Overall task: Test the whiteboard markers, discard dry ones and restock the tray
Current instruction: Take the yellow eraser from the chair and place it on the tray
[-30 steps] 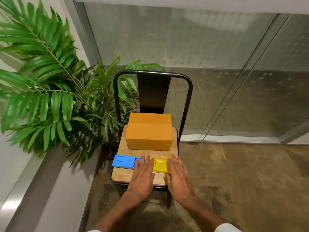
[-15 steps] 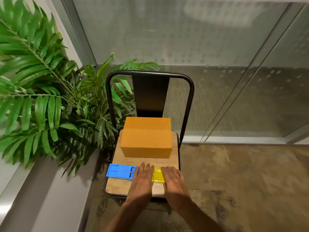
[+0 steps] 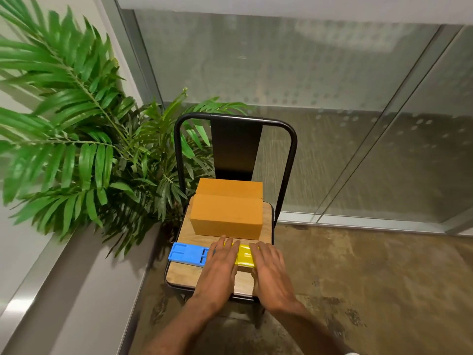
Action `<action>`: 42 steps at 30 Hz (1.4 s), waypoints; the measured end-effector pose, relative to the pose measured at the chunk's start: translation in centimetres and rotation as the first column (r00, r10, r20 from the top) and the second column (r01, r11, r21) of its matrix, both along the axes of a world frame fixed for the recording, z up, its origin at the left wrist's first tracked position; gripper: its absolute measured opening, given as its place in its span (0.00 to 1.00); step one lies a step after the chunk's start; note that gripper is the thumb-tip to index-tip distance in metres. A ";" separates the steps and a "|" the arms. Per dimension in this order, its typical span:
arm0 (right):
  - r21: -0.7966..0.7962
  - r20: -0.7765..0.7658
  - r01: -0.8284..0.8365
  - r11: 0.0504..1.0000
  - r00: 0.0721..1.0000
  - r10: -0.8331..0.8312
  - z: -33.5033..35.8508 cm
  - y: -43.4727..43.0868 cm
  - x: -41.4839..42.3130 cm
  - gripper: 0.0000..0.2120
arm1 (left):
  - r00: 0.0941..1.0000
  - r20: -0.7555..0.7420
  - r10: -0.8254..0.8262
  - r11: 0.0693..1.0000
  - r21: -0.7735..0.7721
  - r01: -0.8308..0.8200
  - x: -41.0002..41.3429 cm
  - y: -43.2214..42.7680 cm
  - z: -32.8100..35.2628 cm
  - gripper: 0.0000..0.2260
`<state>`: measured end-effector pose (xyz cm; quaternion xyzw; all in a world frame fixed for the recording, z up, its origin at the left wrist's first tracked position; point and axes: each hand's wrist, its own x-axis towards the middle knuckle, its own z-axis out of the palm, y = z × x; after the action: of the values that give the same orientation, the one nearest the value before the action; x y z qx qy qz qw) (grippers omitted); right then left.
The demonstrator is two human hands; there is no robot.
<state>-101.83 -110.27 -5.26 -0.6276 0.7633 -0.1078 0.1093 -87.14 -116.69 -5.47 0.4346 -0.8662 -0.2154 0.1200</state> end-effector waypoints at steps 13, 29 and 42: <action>-0.162 0.014 -0.164 0.973 0.986 0.169 8.8 3.2 1.0 0.44 | 0.981 -0.139 0.138 0.979 -0.133 -0.157 2.2 5.6 7.5 0.27; -0.344 -0.067 -0.469 0.813 0.876 0.477 18.0 9.8 13.1 0.37 | 0.885 -0.256 0.389 0.837 -0.303 -0.456 14.7 16.8 14.6 0.29; -0.439 0.044 -0.659 0.610 0.663 0.748 18.9 21.6 34.6 0.34 | 0.657 -0.330 0.678 0.592 -0.285 -0.754 34.5 33.8 15.4 0.27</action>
<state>-67.23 -88.68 13.64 -0.8697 0.3981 -0.2735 0.1018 -52.67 -82.89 9.94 0.6904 -0.6259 -0.0075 0.3626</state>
